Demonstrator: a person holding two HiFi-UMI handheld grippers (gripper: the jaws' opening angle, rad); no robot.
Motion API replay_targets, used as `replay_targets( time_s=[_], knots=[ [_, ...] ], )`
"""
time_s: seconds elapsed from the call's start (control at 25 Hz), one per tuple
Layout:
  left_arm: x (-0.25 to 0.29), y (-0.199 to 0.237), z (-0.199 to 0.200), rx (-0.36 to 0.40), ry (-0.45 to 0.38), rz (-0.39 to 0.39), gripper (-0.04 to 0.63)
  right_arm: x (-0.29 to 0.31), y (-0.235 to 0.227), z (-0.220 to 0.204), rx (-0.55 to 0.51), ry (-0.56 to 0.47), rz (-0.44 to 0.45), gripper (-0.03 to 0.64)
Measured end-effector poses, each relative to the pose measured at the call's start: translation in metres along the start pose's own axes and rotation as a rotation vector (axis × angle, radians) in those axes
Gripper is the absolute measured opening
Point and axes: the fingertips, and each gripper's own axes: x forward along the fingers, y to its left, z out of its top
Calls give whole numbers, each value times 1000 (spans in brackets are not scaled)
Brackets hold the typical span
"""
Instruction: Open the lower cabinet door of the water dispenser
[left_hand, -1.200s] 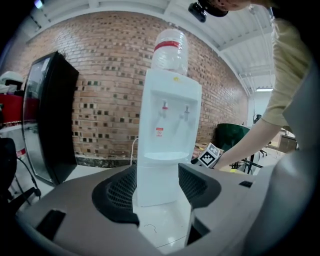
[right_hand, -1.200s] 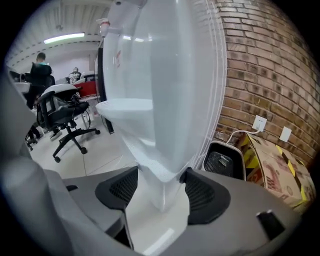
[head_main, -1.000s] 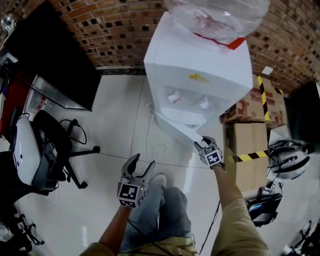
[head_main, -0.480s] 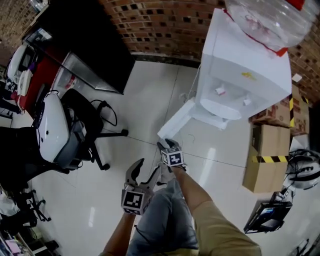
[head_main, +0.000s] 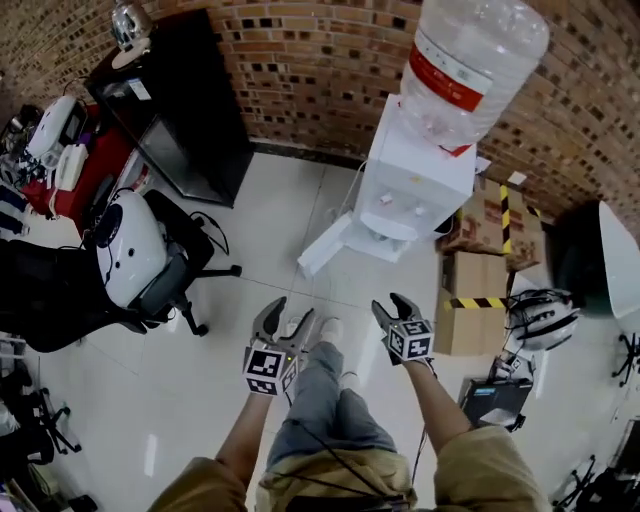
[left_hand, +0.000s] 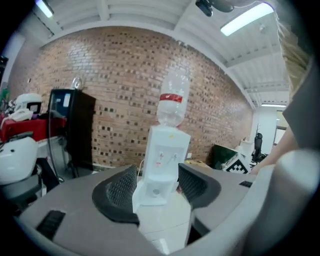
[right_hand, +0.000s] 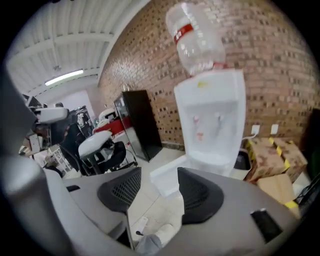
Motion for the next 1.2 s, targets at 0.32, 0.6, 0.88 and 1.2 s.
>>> replay_targets(
  time_s=[0.32, 0.6, 0.88, 1.2],
  knots=[
    [-116, -74, 131, 136, -127, -88, 245, -261, 65, 173, -192, -412, -114, 255],
    [-195, -70, 170, 159, -219, -118, 245, -371, 174, 194, -159, -677, -187, 275],
    [-276, -56, 170, 157, -295, -142, 245, -420, 269, 167, -55, -804, -313, 423],
    [-327, -46, 169, 111, -343, -104, 245, -448, 304, 172, -104, -864, -384, 433]
  ],
)
